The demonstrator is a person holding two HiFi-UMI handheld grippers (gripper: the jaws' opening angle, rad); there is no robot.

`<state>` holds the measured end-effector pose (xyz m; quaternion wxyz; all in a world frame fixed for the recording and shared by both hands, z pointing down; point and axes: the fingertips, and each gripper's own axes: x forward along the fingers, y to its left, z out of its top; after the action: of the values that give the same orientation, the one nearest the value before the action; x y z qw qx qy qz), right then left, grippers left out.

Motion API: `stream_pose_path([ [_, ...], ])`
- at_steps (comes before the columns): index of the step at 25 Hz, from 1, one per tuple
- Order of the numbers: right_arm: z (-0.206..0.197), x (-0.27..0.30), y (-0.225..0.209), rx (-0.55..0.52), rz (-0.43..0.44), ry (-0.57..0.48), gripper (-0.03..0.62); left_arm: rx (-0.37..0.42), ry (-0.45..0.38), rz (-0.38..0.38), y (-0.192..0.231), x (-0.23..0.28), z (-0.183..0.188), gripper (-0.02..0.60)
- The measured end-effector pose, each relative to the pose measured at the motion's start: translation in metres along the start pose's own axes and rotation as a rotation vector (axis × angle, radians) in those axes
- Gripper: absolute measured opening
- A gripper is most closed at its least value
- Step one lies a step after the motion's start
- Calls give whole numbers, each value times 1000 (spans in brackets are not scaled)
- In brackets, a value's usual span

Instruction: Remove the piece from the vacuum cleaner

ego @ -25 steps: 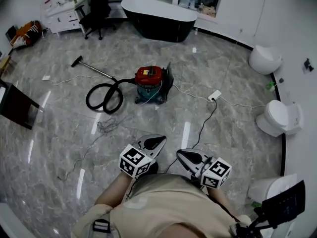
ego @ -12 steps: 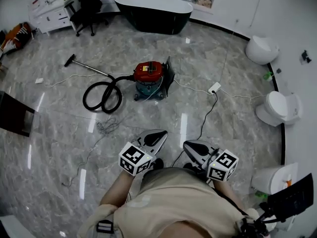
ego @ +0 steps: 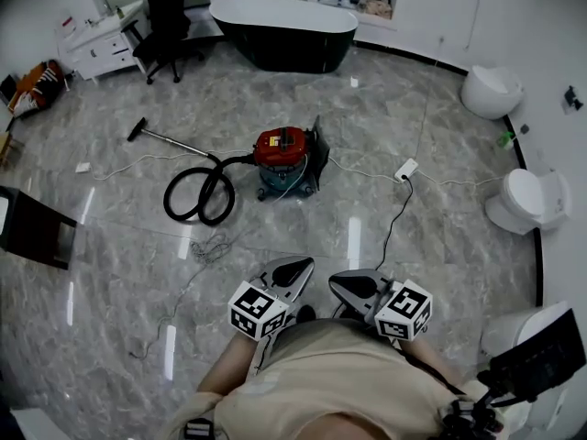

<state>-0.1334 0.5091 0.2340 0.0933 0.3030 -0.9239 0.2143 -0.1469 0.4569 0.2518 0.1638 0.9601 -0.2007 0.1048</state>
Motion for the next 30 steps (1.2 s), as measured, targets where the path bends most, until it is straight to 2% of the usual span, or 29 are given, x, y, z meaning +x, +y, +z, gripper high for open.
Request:
stream_pose_path([
  [4, 6, -14, -19, 0, 15, -34, 0, 11, 10, -6, -5, 23, 13, 3],
  [8, 6, -46, -58, 43, -34, -78, 1, 55, 49, 6, -12, 59, 27, 3],
  [12, 8, -90, -99, 92, -43, -131, 0, 89, 76, 27, -30, 105, 38, 3],
  [16, 9, -137, -132, 128, -21, -169, 0, 111, 81, 35, -60, 153, 51, 3],
  [20, -2, -170, -155, 187, 38, -188, 0, 132, 88, 54, -84, 192, 58, 3],
  [22, -8, -183, -164, 180, 61, -180, 0, 141, 112, 58, -93, 210, 55, 3],
  [26, -10, -195, -169, 66, 63, -166, 0, 175, 174, 65, -99, 232, 53, 3],
  [30, -14, -207, -182, 83, 64, -191, 0, 169, 169, 74, -99, 252, 61, 3],
])
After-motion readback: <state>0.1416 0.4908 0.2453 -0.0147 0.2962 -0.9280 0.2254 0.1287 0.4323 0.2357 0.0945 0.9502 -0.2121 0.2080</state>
